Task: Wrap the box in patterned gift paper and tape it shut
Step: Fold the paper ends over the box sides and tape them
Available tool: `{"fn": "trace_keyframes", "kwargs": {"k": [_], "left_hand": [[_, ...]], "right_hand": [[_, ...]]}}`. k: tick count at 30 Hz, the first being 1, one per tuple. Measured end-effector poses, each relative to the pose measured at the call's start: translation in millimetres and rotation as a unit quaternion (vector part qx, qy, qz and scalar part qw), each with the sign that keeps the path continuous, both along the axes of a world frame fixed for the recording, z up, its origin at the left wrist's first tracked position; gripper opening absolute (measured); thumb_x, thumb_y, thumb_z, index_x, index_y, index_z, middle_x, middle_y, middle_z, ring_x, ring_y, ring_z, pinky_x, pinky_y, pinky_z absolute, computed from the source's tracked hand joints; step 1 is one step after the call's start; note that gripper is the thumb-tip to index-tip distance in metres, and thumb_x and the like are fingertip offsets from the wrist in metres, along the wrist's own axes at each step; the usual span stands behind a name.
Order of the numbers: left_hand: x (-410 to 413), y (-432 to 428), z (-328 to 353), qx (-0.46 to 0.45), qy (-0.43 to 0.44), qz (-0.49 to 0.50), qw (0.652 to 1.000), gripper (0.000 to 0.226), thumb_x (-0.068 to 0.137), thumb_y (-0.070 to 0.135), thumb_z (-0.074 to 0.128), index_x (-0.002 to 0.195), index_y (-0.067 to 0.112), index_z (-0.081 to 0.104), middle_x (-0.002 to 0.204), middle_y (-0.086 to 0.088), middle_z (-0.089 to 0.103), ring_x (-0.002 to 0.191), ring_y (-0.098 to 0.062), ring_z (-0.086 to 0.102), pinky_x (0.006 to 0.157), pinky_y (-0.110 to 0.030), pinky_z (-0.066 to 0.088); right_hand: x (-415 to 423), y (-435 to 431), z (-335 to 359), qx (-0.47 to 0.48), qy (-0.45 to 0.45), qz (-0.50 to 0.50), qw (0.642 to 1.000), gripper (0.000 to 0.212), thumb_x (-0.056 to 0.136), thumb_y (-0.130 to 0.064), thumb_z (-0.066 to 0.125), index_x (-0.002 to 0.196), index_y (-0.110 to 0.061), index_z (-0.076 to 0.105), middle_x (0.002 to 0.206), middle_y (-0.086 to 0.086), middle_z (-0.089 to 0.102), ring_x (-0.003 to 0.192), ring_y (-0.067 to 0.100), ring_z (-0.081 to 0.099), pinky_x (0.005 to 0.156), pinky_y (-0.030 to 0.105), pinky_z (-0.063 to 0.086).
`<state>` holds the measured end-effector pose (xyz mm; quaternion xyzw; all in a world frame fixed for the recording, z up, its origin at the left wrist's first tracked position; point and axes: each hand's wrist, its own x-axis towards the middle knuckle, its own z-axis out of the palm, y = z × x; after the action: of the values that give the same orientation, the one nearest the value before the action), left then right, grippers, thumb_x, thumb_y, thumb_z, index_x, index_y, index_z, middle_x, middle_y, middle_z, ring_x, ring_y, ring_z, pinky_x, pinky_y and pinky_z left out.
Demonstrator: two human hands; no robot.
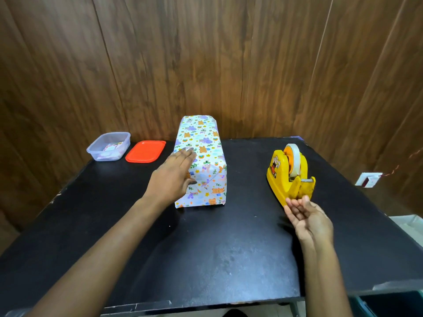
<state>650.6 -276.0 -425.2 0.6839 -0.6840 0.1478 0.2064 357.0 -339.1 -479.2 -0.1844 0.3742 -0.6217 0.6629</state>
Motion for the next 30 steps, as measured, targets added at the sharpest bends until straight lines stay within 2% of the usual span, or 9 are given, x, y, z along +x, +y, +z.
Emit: {"fn": "trace_keyframes", "kwargs": {"k": [4,7,10,14,17,22,30], "left_hand": [[2,1,1,0.013,0.007,0.003,1.000,0.069,0.085,0.031,0.066,0.145,0.019,0.032,0.153,0.007,0.028,0.141,-0.012,0.024,0.096,-0.034,0.044],[5,1,3,0.008,0.016,-0.006,1.000,0.068,0.085,0.033,0.066,0.144,0.022,0.034,0.153,0.008,0.028,0.141,-0.012,0.025,0.090,-0.038,0.048],[6,1,2,0.004,0.024,-0.017,1.000,0.067,0.084,0.030,0.067,0.143,0.022,0.037,0.152,0.006,0.031,0.140,-0.014,0.027,0.091,-0.039,0.049],[7,0,-1,0.002,0.022,-0.032,0.999,0.066,0.085,0.022,0.066,0.144,0.020,0.036,0.152,0.002,0.032,0.141,-0.016,0.026,0.095,-0.039,0.047],[8,-1,-2,0.000,0.022,-0.033,0.999,0.064,0.088,0.017,0.062,0.145,0.021,0.033,0.152,0.002,0.030,0.142,-0.015,0.022,0.099,-0.036,0.042],[11,-2,-1,0.019,0.021,-0.051,0.998,0.063,0.091,0.013,0.056,0.147,0.022,0.028,0.154,0.003,0.025,0.144,-0.015,0.016,0.104,-0.035,0.038],[15,-5,-3,0.026,0.025,-0.058,0.998,0.065,0.089,0.010,0.058,0.146,0.019,0.030,0.154,0.000,0.026,0.144,-0.017,0.016,0.107,-0.038,0.037]], "right_hand": [[23,15,22,-0.047,0.059,0.103,0.992,0.017,0.094,-0.011,0.050,0.078,-0.006,0.055,0.052,0.002,0.063,0.054,0.014,0.068,0.050,0.026,0.057],[70,36,22,-0.057,0.121,0.213,0.968,0.012,0.091,-0.007,0.054,0.081,-0.008,0.060,0.057,0.002,0.062,0.052,0.011,0.064,0.049,0.022,0.053],[122,54,20,-0.078,0.131,0.266,0.952,0.018,0.092,-0.008,0.055,0.075,-0.009,0.059,0.064,0.003,0.059,0.054,0.011,0.061,0.049,0.019,0.049],[171,62,13,-0.049,0.116,0.263,0.956,0.020,0.094,-0.011,0.054,0.074,-0.012,0.058,0.066,0.001,0.058,0.051,0.007,0.059,0.050,0.017,0.046],[189,63,8,-0.032,0.090,0.222,0.971,0.024,0.094,-0.011,0.055,0.070,-0.012,0.056,0.061,0.000,0.059,0.050,0.007,0.058,0.049,0.016,0.046],[201,65,5,-0.040,0.046,0.158,0.986,0.023,0.094,-0.009,0.054,0.071,-0.011,0.058,0.051,-0.004,0.059,0.048,0.007,0.058,0.049,0.016,0.045],[212,64,7,-0.021,-0.005,0.132,0.991,0.021,0.094,-0.006,0.053,0.074,-0.008,0.057,0.052,-0.001,0.054,0.043,0.005,0.056,0.046,0.015,0.043]]}}
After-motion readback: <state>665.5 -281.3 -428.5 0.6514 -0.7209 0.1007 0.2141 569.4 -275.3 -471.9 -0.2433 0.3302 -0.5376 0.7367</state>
